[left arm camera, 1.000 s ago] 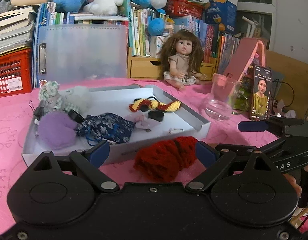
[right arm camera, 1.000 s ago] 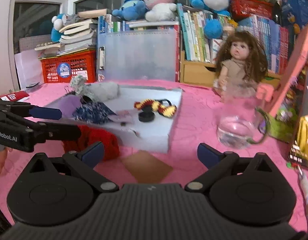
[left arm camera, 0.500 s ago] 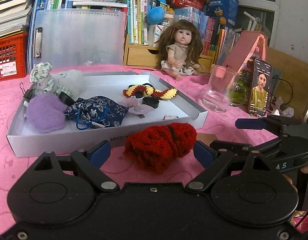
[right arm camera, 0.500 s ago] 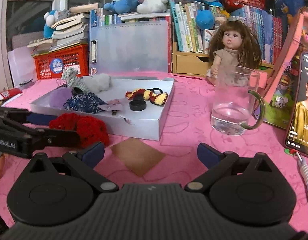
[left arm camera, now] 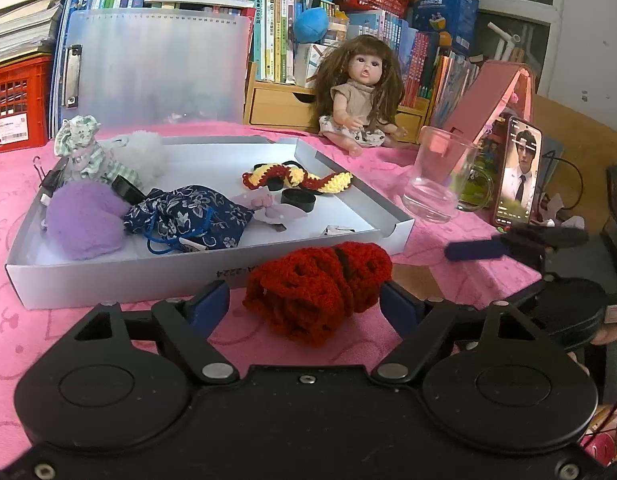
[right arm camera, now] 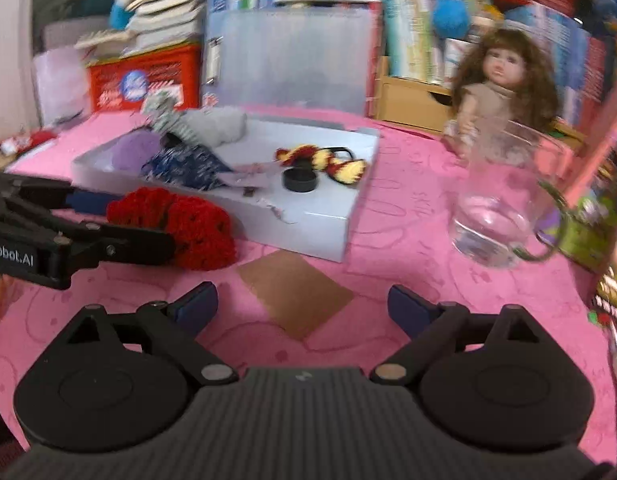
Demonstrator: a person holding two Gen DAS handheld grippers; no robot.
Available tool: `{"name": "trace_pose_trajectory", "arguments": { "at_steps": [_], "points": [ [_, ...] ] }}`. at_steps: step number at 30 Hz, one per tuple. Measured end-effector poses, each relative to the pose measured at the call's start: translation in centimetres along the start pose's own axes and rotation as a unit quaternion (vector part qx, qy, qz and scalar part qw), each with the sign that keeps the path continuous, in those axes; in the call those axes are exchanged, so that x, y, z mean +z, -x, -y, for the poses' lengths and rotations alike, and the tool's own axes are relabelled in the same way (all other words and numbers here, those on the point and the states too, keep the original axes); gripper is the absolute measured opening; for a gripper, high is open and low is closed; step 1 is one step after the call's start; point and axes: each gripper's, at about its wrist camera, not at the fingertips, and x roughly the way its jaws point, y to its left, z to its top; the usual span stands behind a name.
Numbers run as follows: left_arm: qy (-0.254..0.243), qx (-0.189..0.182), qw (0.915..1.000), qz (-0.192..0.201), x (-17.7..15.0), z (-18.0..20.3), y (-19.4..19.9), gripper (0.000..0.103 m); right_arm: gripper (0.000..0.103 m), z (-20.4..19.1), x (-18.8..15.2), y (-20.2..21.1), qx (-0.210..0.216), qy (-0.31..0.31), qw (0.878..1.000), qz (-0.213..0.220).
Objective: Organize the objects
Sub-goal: 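Grasp the red knitted hat with the left while the right grasps the brown cardboard square, then carry the red hat into the tray with the left while the right carries the cardboard square there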
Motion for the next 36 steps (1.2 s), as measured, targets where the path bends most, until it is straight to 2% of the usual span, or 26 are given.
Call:
{"name": "trace_pose_trajectory", "arguments": {
  "at_steps": [2, 5, 11, 12, 13, 15, 25, 28, 36],
  "points": [
    [-0.001, -0.004, 1.0000, -0.004, 0.1, 0.0, -0.1, 0.080, 0.096, -0.5, 0.5, -0.2, -0.009, 0.030, 0.999, 0.000],
    [0.004, -0.003, 0.9999, -0.010, 0.1, 0.0, -0.3, 0.081, 0.095, -0.8, 1.0, -0.7, -0.002, 0.057, 0.998, -0.007],
    [0.018, -0.011, 0.9996, -0.018, 0.2, -0.3, -0.8, 0.083, 0.091, 1.0, 1.0, -1.4, 0.048, 0.009, 0.999, -0.016],
    [0.017, -0.012, 0.9996, -0.018, 0.2, -0.2, -0.8, 0.081, 0.089, 1.3, 0.9, -1.4, 0.055, -0.003, 0.998, -0.017],
    [0.016, -0.013, 0.9996, -0.017, 0.2, -0.1, -0.8, 0.079, 0.083, 1.4, 0.8, -1.4, 0.058, -0.010, 0.998, -0.015],
    [0.015, -0.013, 0.9997, -0.015, 0.2, 0.1, -0.8, 0.065, 0.079, 1.4, 0.7, -1.2, 0.058, -0.011, 0.998, -0.012],
    [-0.001, -0.004, 1.0000, 0.001, 0.5, 0.8, 0.7, 0.037, 0.050, 0.8, 0.6, -0.3, 0.066, -0.025, 0.997, -0.003],
    [0.000, -0.002, 1.0000, 0.007, 0.8, 0.8, 1.2, 0.035, 0.046, 0.6, 0.6, 0.1, 0.069, -0.031, 0.997, -0.001],
    [0.002, 0.003, 0.9999, 0.012, 0.9, 0.9, 1.8, 0.031, 0.045, 0.1, 0.6, 1.0, 0.069, -0.037, 0.997, 0.013]
  ]
}}
